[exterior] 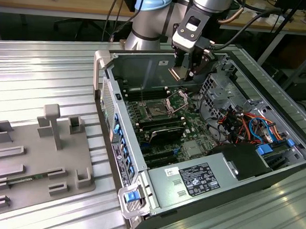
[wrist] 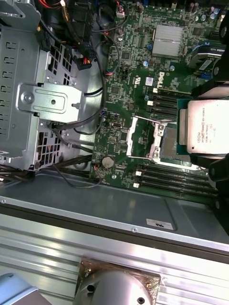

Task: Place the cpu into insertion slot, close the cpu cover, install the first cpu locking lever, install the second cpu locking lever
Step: 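Place the cpu into insertion slot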

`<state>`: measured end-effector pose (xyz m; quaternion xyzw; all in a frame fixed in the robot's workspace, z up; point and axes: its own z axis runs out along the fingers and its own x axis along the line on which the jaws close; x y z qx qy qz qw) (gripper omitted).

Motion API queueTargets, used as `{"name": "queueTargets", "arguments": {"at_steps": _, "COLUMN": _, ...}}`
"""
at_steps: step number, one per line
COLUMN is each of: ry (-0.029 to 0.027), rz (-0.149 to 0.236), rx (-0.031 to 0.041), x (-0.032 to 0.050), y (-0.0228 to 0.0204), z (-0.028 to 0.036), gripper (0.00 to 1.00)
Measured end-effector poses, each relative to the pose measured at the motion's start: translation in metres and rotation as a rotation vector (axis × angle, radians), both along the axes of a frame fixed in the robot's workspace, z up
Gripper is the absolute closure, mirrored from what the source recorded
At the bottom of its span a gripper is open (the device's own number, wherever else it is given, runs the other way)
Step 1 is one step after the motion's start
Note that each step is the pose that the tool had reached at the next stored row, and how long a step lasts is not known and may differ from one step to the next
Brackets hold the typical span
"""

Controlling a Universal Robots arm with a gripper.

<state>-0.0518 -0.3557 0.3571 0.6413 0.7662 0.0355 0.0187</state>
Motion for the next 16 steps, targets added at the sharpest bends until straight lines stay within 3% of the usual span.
{"name": "queueTargets", "arguments": {"at_steps": 3, "ry": 0.0034, "rz": -0.020, "rx": -0.0002, "x": -0.0005, "y": 0.0000, "z": -0.0032, "gripper": 0.45}}
{"name": "queueTargets", "arguments": {"at_steps": 5, "ry": 0.0098, "rz": -0.071, "rx": -0.0003, "x": -0.0005, "y": 0.0000, "z": -0.0086, "gripper": 0.45}}
{"name": "queueTargets", "arguments": {"at_steps": 6, "ry": 0.0104, "rz": -0.082, "rx": -0.0009, "x": -0.0004, "y": 0.0001, "z": -0.0100, "gripper": 0.45}}
{"name": "queueTargets", "arguments": {"at_steps": 10, "ry": 0.0160, "rz": -0.107, "rx": -0.0038, "x": -0.0005, "y": 0.0002, "z": -0.0144, "gripper": 0.45}}
{"name": "queueTargets", "arguments": {"at_steps": 11, "ry": 0.0251, "rz": -0.116, "rx": -0.0058, "x": -0.0006, "y": 0.0004, "z": -0.0208, "gripper": 0.45}}
{"name": "queueTargets", "arguments": {"at_steps": 14, "ry": 0.0308, "rz": -0.126, "rx": -0.0085, "x": -0.0008, "y": 0.0004, "z": -0.0339, "gripper": 0.45}}
{"name": "queueTargets", "arguments": {"at_steps": 16, "ry": 0.0374, "rz": -0.133, "rx": -0.0091, "x": -0.0010, "y": 0.0004, "z": -0.0388, "gripper": 0.45}}
